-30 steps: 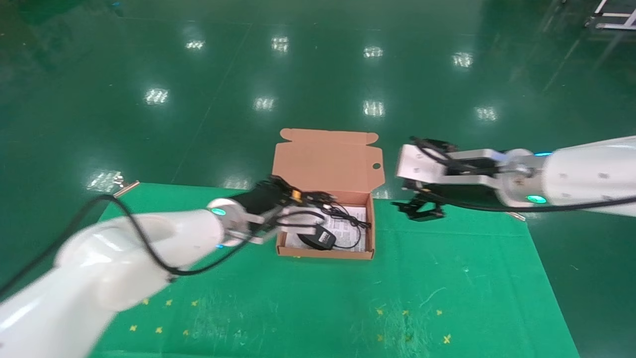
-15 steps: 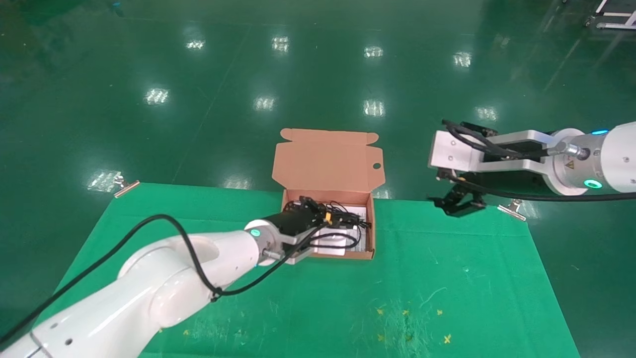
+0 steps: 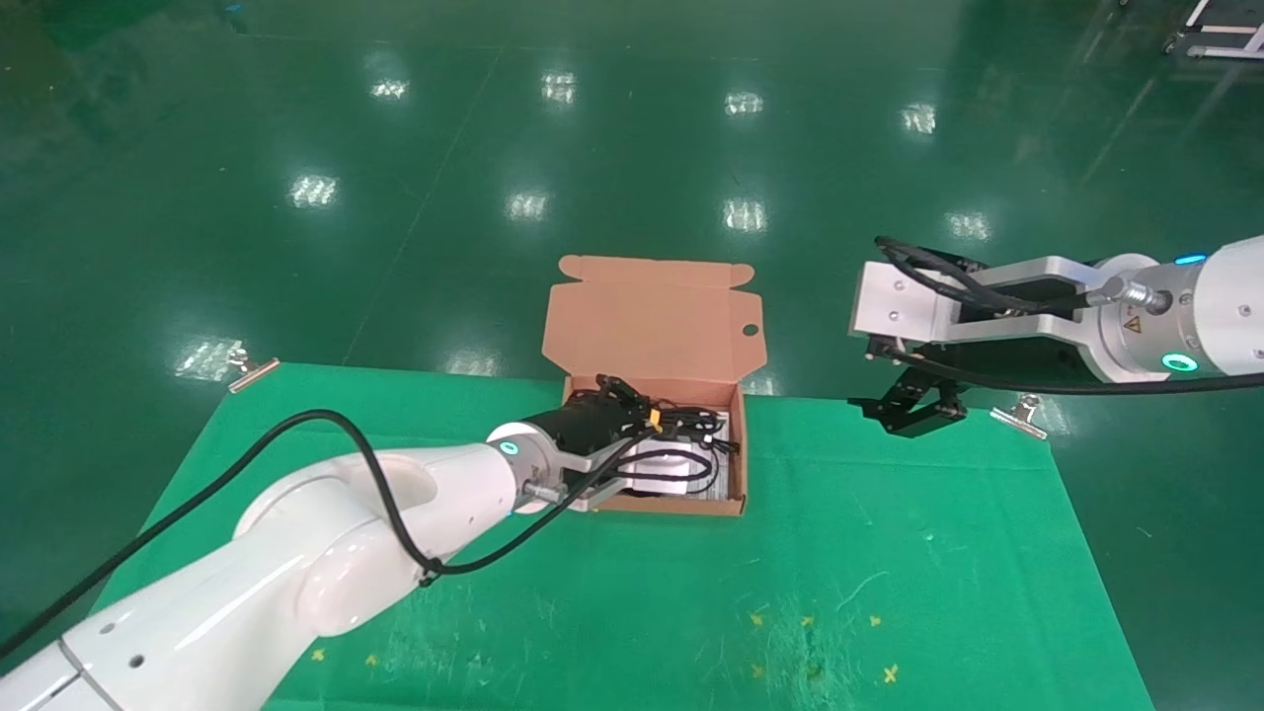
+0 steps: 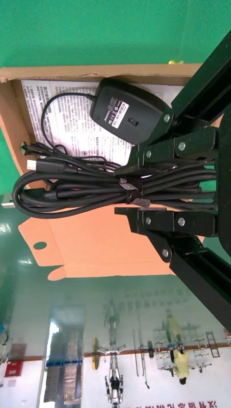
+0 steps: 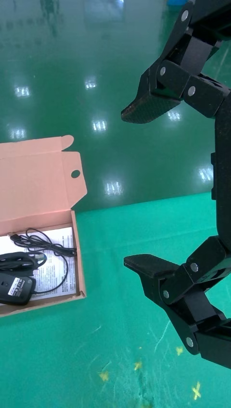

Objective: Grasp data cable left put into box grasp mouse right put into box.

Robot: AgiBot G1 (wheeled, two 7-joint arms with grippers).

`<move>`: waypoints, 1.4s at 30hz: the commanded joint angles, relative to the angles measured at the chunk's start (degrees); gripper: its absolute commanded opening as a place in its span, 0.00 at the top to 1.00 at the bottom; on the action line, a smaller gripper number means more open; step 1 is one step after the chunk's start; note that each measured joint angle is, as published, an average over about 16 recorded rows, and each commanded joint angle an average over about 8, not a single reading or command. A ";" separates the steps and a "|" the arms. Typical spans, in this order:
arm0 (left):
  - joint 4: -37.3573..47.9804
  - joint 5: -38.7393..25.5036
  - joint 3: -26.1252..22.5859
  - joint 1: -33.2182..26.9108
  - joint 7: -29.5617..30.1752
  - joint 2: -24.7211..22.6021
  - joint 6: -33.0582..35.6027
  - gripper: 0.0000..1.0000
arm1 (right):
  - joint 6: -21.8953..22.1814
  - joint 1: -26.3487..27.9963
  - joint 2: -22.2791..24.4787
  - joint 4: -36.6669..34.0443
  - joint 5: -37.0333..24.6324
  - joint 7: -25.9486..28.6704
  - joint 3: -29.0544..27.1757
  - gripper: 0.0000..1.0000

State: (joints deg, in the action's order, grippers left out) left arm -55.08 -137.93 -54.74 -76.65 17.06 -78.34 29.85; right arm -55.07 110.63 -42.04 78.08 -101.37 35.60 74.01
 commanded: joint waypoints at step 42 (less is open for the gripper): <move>-5.24 27.29 14.36 0.54 1.29 14.63 14.18 0.00 | -9.09 -9.92 1.23 -1.74 17.38 -12.40 -17.86 0.00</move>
State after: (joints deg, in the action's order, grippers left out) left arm -60.31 -110.69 -40.39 -76.12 18.36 -63.72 44.01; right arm -64.15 100.72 -40.81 76.33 -84.01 23.21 56.17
